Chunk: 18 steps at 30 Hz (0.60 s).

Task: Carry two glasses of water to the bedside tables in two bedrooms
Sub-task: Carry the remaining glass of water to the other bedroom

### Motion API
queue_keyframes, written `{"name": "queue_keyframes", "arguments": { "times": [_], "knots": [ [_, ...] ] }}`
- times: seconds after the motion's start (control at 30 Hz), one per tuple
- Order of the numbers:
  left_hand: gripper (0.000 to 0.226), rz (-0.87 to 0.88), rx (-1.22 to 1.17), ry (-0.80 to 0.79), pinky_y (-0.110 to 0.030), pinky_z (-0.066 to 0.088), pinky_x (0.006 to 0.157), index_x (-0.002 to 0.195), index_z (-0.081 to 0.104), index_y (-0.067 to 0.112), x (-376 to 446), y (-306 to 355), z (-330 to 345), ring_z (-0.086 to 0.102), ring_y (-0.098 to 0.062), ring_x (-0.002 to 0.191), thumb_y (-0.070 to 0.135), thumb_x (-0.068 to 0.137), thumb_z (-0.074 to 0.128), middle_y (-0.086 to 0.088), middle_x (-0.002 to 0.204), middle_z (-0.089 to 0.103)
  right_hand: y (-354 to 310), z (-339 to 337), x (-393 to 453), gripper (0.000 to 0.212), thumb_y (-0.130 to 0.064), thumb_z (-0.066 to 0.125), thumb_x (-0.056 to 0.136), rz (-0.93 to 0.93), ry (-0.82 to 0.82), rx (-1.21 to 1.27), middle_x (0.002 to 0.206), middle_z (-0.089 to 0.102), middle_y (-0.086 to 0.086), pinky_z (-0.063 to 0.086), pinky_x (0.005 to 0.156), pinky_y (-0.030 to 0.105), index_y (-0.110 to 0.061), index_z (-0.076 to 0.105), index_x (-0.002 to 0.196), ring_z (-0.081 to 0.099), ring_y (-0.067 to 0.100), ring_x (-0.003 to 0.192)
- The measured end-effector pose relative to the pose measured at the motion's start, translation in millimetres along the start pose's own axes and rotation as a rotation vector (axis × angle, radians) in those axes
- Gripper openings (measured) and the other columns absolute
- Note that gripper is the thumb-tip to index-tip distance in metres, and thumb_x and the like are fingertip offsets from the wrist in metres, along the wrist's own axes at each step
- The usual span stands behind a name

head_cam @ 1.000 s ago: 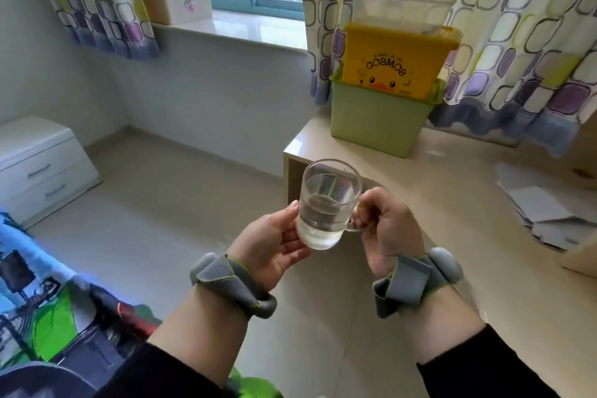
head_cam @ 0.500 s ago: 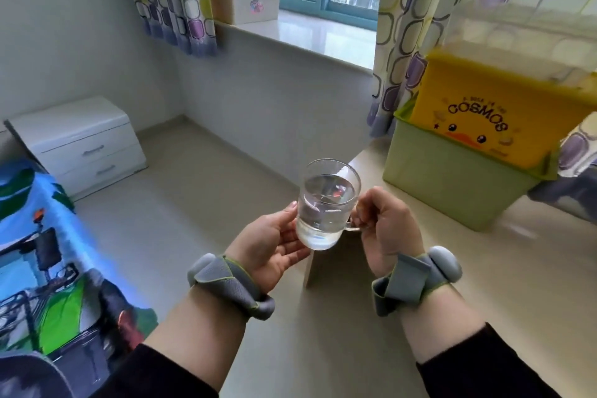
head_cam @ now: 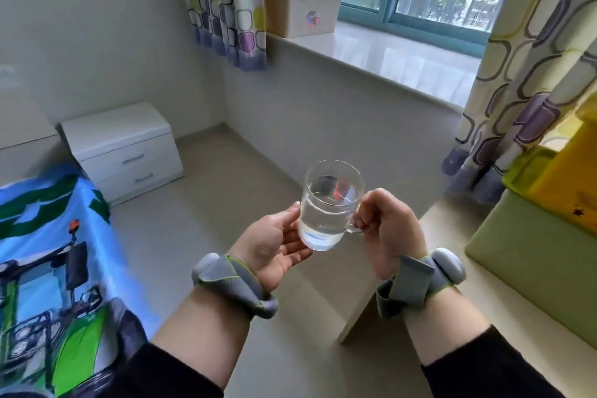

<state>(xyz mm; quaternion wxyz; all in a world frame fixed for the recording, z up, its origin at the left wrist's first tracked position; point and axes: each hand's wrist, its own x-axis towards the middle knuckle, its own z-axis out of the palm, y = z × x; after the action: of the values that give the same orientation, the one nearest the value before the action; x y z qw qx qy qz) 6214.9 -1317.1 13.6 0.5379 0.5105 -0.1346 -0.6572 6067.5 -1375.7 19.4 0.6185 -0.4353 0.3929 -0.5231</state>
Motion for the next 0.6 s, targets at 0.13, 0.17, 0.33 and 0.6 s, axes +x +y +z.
{"name": "queue_keyframes", "arguments": {
  "times": [0.13,0.17,0.33,0.6],
  "knots": [
    [0.025,0.034,-0.060,0.034,-0.036,0.050,0.083,0.086,0.064,0.009,51.2,35.5,-11.8,0.063,-0.023,0.081,0.031,0.090,0.055,-0.006,0.072,0.068,11.9,27.6,67.0,0.027,-0.012,0.049,0.061,0.031,-0.065,-0.007,0.040,0.036,-0.004,0.022,0.058,0.036,-0.019,0.044,0.035,0.028,0.018,0.051],
    [0.024,0.033,-0.067,0.045,-0.036,0.050,0.082,0.086,0.064,0.009,54.6,41.1,-12.2,0.064,-0.023,0.080,0.031,0.090,0.055,-0.005,0.070,0.068,11.9,30.8,72.9,0.027,-0.012,0.049,0.060,0.038,-0.076,-0.013,0.040,0.036,-0.004,0.023,0.058,0.036,-0.019,0.044,0.035,0.028,0.018,0.051],
    [0.024,0.106,-0.124,0.107,-0.034,0.051,0.077,0.092,0.064,0.008,118.4,92.9,-24.0,0.066,-0.020,0.075,0.031,0.089,0.056,-0.003,0.065,0.072,22.5,67.9,163.4,0.026,-0.012,0.050,0.060,0.066,-0.175,-0.038,0.041,0.036,-0.003,0.024,0.059,0.036,-0.020,0.043,0.036,0.028,0.019,0.052],
    [0.024,0.185,-0.202,0.236,-0.033,0.049,0.081,0.086,0.064,0.009,203.2,175.5,-51.0,0.064,-0.020,0.078,0.032,0.090,0.055,-0.001,0.064,0.072,37.1,145.1,292.1,0.025,-0.014,0.052,0.058,0.134,-0.351,-0.053,0.043,0.033,-0.003,0.018,0.063,0.040,-0.020,0.041,0.037,0.025,0.020,0.055]
  ]
}}
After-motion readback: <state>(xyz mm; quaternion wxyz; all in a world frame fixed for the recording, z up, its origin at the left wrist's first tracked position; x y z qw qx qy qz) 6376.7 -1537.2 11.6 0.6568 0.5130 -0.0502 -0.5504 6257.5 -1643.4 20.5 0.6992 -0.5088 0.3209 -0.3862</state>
